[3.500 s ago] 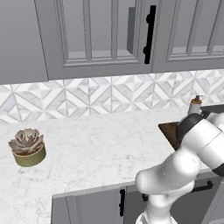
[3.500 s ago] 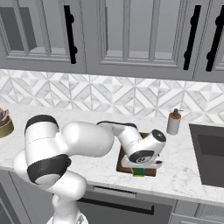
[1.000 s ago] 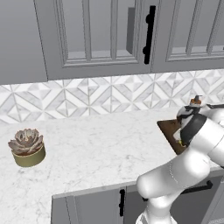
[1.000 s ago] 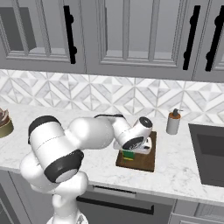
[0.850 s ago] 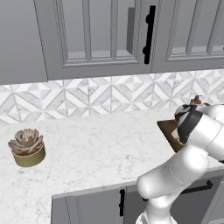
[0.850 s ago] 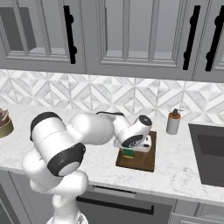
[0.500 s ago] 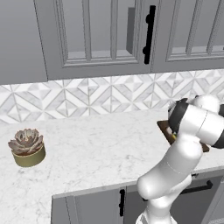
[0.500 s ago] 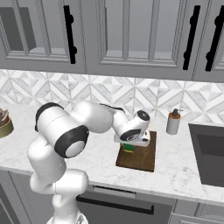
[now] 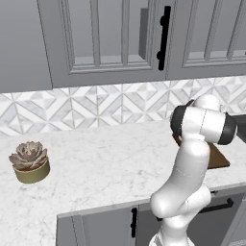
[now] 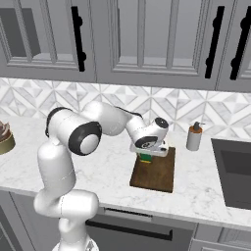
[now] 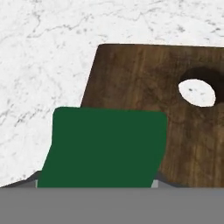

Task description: Pick up the sponge from the counter and clean the cutting board by briefly scrubbing or pressing down on the cutting board. Once finished, release the sponge.

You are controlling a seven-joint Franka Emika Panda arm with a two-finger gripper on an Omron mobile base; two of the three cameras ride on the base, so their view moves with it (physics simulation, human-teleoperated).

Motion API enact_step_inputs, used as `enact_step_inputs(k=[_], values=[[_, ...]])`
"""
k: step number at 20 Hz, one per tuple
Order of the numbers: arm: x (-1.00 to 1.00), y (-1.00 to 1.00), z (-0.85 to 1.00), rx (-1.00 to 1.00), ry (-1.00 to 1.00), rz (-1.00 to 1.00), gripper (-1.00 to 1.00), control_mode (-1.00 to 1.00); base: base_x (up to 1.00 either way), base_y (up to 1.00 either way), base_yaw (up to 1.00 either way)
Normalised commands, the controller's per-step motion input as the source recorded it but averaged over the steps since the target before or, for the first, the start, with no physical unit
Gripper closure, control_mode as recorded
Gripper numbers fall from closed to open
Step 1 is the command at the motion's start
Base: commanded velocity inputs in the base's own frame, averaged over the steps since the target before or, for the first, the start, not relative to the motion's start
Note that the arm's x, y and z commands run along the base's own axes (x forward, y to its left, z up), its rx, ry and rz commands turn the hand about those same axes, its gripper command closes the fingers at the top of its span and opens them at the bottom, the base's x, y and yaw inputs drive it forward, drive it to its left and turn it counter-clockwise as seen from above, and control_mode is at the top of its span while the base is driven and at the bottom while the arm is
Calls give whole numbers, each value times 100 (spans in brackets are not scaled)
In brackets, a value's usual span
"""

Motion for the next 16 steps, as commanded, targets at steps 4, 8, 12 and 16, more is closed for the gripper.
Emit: enact_step_inputs(k=[4, 8, 12, 16], values=[[52, -1, 0, 0, 0, 0, 100, -100, 0, 0, 0], [25, -35, 0, 0, -1, 3, 100, -100, 0, 0, 0], [21, -51, 0, 0, 0, 4, 100, -100, 0, 0, 0], [33, -42, -1, 0, 0, 4, 100, -100, 0, 0, 0]])
